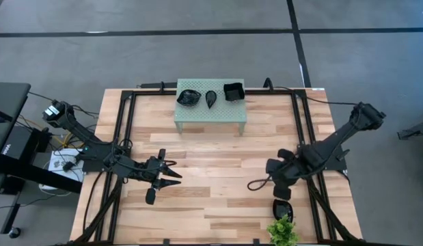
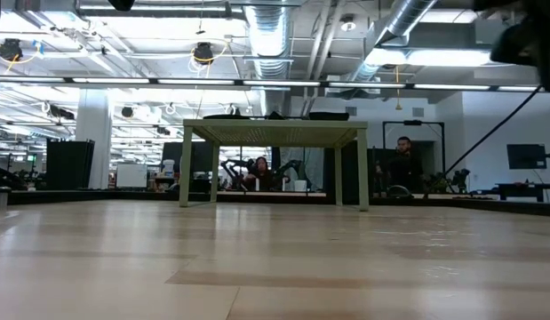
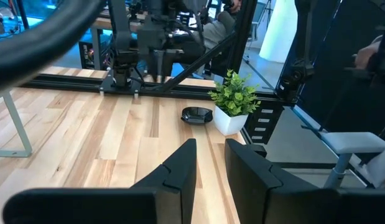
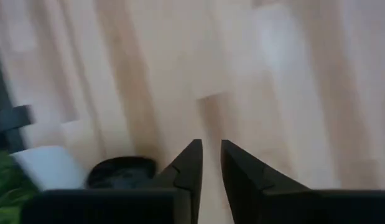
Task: Pick & Place Mini shaped plates
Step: Stack the bottom right leaf-shaped plate on top of the other leaf-shaped plate
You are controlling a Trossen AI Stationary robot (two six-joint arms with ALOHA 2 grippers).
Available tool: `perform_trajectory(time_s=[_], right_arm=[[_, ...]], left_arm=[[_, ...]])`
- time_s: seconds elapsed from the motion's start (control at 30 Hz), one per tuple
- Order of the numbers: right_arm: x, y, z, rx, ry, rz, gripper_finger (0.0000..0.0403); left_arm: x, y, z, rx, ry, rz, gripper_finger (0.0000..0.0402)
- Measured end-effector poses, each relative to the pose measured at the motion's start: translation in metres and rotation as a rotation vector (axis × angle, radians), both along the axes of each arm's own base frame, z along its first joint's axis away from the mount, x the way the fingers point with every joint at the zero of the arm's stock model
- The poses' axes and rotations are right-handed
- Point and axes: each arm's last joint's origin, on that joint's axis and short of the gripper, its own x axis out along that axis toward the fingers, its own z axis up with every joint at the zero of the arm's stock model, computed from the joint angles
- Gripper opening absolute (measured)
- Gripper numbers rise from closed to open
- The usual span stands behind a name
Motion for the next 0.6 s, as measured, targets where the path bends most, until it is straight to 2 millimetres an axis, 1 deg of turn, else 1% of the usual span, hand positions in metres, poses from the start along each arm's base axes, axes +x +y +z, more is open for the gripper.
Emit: perform_trajectory(time_s=[0.23,0.33,0.47,0.6], right_arm=[[0.001,0.020,-0.016,0.041,0.117,-0.038,0.0057],[0.005,0.033,-0.030,0.046,0.182,-0.057,0.0057],[0.013,0.053,-0.052,0.076,0.262,0.000,0.0057],[0.021,0.064,-0.074,0.099,0.355,0.042,0.0057]], left_arm=[[0.000,0.000,0.000,0.002,0.001,0.000,0.0085],[0.000,0.000,0.000,0.003,0.002,0.000,0.0085],[0.000,0.000,-0.004,0.011,0.010,0.000,0.0085],[-0.001,0.001,-0.009,0.018,0.023,0.000,0.0085]])
